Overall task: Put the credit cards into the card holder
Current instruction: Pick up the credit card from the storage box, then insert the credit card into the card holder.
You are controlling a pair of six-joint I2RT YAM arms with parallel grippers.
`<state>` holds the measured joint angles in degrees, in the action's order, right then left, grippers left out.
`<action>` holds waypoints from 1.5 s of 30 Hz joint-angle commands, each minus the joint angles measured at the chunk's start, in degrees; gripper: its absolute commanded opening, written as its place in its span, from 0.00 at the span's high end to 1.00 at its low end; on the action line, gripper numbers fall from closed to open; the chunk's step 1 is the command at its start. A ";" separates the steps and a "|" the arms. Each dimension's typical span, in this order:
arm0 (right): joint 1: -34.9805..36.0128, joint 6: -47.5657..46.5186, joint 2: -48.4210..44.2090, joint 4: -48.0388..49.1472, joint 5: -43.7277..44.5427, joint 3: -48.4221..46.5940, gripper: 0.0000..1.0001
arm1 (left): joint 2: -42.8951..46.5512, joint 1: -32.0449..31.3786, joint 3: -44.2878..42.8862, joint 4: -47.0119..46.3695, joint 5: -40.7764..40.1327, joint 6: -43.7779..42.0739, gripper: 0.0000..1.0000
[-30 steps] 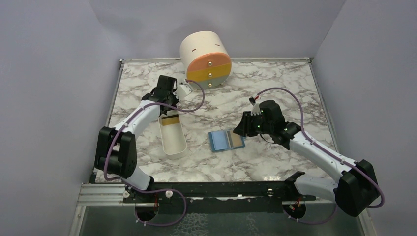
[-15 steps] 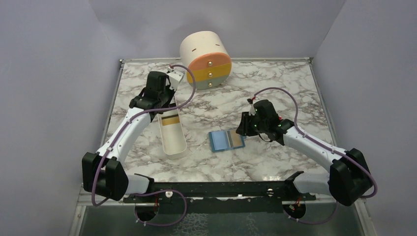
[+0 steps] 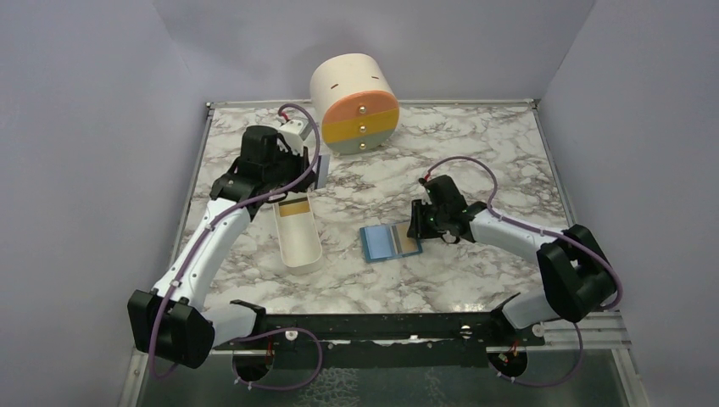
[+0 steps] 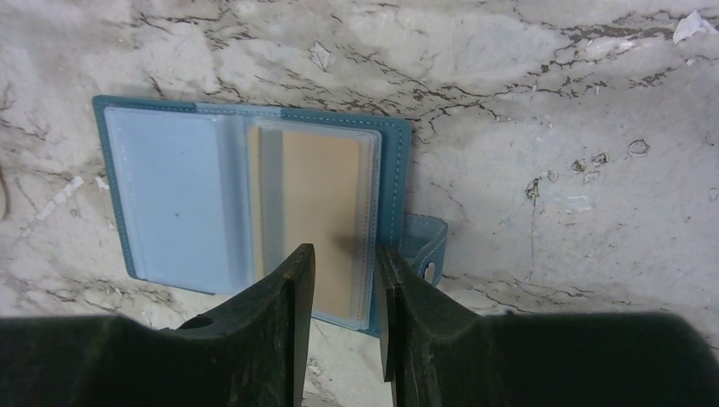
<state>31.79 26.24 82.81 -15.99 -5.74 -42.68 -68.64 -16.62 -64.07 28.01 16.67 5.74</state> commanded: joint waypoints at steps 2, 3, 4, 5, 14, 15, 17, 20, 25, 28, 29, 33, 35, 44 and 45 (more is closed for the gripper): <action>-0.24 -0.36 0.93 0.89 2.21 1.16 0.67 | 1.14 -0.25 3.75 -4.29 15.18 11.63 1.00; -0.25 -0.26 0.95 0.44 2.58 1.25 0.67 | 1.81 -0.30 5.03 -6.17 16.57 13.16 1.00; -0.24 -0.09 0.97 0.09 2.56 1.12 0.67 | 2.60 -0.29 6.13 -7.92 17.35 14.82 1.00; -0.24 0.32 0.98 -0.13 1.96 1.23 0.67 | 3.36 -0.39 7.34 -9.54 17.51 16.61 1.00; 0.65 6.70 -1.08 5.04 -5.96 7.32 0.68 | 5.08 -3.21 16.47 -16.55 16.55 26.06 1.00; 0.72 7.10 -1.49 5.27 -6.19 7.67 0.68 | 4.69 -4.17 17.05 -17.16 16.43 26.78 1.00; 0.88 8.12 -2.27 5.79 -6.77 8.29 0.69 | 3.46 -6.51 17.75 -18.33 16.10 27.58 1.00; 1.14 9.58 -3.38 6.95 -8.95 9.26 0.70 | 1.01 -10.64 17.91 -19.56 15.44 28.83 1.00; 1.34 10.36 -5.22 7.23 -8.81 10.52 0.70 | -2.38 -14.71 19.24 -23.40 14.98 31.64 1.00; 1.28 9.37 -7.01 4.83 -5.71 9.96 0.70 | -4.99 -15.34 19.03 -23.76 15.85 31.57 1.00; 1.32 8.91 -7.82 4.30 -5.09 9.59 0.70 | -5.81 -15.55 19.10 -24.17 16.07 31.65 1.00; 1.25 7.48 -8.72 2.19 -2.57 7.66 0.70 | -9.44 -16.47 18.41 -24.54 16.17 31.29 1.00; 1.24 6.65 -8.31 2.02 -1.31 6.85 0.70 | -11.02 -16.64 17.64 -24.52 16.11 30.63 1.00; 1.25 5.25 -2.44 5.32 -0.07 5.61 0.71 | -17.13 -17.19 15.47 -23.57 18.32 28.96 1.00; 1.23 5.23 -2.00 6.16 -0.30 5.92 0.72 | -17.71 -17.28 15.38 -23.61 18.58 28.99 1.00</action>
<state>32.84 32.62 78.94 -12.53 -7.68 -36.42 -84.73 -33.15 -47.24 5.17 32.42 35.77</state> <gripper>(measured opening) 0.290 0.008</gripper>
